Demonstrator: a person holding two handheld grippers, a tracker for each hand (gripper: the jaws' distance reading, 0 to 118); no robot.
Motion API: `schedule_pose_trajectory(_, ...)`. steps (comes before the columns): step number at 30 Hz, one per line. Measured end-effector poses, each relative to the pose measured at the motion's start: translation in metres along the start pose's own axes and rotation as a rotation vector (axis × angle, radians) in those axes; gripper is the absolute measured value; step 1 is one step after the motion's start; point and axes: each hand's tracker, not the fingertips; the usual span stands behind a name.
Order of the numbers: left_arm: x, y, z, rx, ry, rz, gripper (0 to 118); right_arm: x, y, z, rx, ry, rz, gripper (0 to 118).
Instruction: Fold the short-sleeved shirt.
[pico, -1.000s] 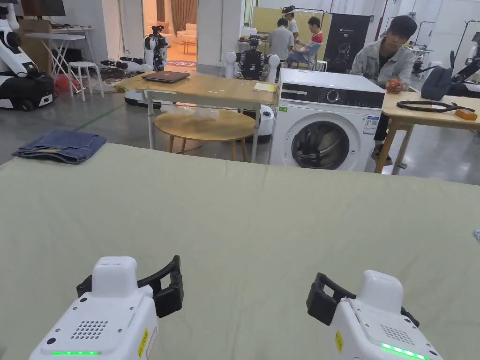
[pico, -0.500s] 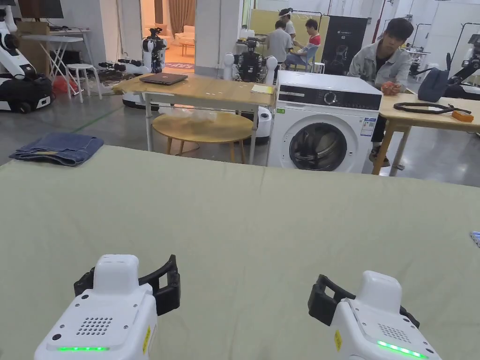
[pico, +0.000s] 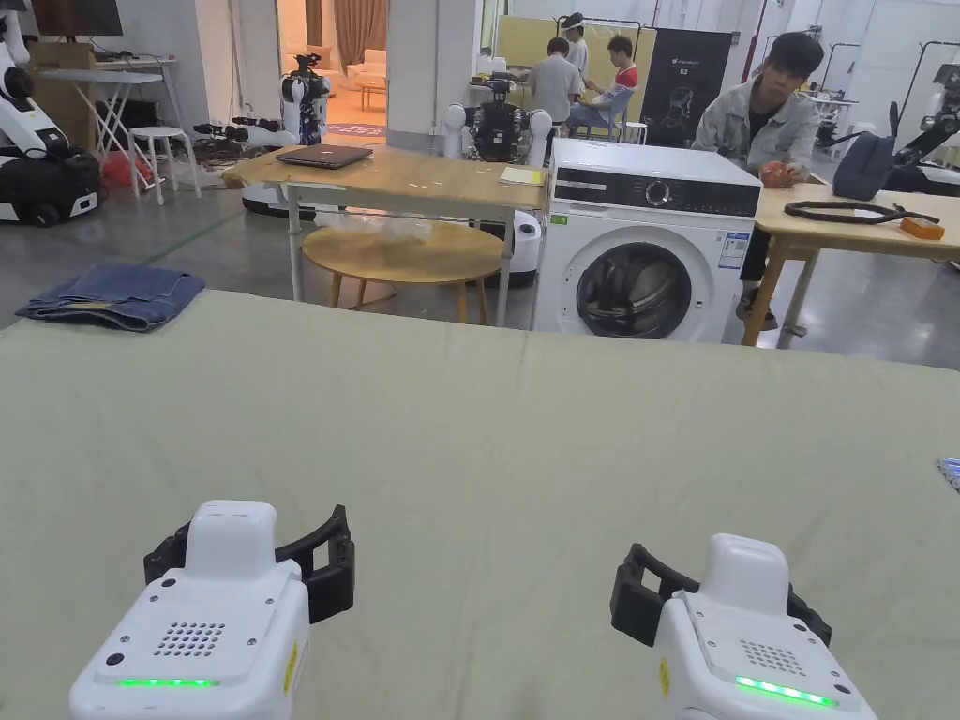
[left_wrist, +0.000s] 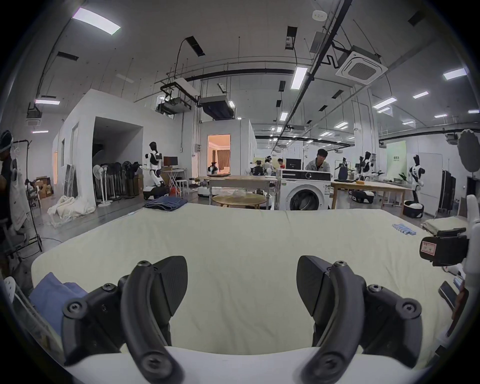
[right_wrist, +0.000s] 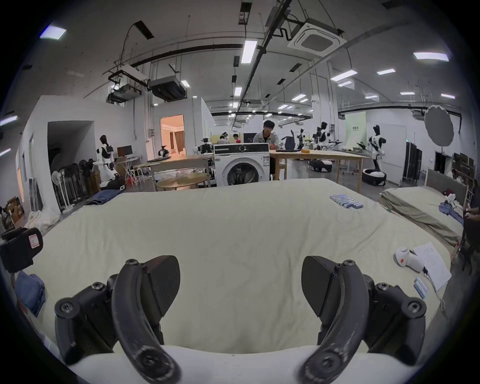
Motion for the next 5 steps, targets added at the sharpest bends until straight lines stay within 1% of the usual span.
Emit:
schedule_pose_trajectory(3,0.0013,0.0007,-0.0008,-0.003,-0.003,-0.012,88,0.0013,0.0011,-0.004,-0.013,-0.013,-0.006,97)
schedule_pose_trajectory(5,0.0022,0.0008,-0.0007,-0.003,-0.004,-0.021,88,0.0062,0.0019,-0.0055,-0.019,-0.006,-0.026,97)
